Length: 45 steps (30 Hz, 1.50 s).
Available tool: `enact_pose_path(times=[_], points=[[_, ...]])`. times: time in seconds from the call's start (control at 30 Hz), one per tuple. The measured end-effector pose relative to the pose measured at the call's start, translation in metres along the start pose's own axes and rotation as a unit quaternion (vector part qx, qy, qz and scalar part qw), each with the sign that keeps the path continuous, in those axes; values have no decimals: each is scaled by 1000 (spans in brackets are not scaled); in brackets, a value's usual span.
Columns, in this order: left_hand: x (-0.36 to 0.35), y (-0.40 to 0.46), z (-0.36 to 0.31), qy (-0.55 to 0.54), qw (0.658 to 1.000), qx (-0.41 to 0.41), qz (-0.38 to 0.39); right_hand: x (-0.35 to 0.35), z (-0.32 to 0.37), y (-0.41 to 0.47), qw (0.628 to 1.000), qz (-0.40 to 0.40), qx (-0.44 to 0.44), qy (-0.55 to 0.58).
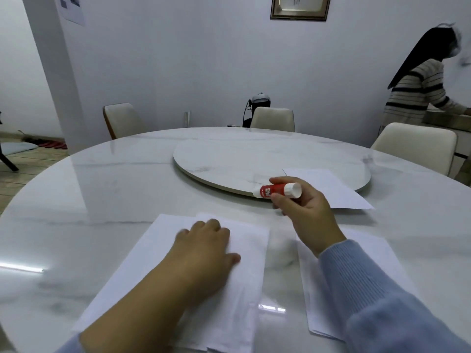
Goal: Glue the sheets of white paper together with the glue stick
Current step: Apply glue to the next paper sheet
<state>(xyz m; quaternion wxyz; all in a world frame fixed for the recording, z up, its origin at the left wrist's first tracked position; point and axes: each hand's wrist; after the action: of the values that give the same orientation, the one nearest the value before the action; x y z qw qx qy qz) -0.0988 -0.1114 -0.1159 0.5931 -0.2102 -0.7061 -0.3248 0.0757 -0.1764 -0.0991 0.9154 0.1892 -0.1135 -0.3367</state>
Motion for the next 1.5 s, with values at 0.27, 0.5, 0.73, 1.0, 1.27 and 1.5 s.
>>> enact_pose_path(times=[0.27,0.5,0.73,1.0,1.27,1.5], points=[[-2,-2,6,-153,985,-26,77,-12,-3,0,991,42,28,-122],[-10,0,7,-66,987,-35,144,-13,-8,-2,974,101,-2,-202],[-5,2,8,-55,984,-26,170,2,8,4,954,199,-34,-220],[3,5,12,-69,978,-46,190,13,6,5,967,229,-103,-50],[16,-5,7,-135,989,11,66,18,1,8,993,1,-20,119],[17,-15,1,-96,981,-6,167,-5,-1,-2,996,83,9,-19]])
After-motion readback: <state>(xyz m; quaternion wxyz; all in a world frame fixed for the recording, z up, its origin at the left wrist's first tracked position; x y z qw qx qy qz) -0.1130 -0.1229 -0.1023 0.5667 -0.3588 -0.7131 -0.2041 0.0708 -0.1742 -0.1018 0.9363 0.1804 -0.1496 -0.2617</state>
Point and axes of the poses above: each hand's wrist, its own y-axis towards the middle knuckle, its own x-axis out of the back of the hand, z = x × y, and after that the axes turned 6 degrees about -z, right-handed
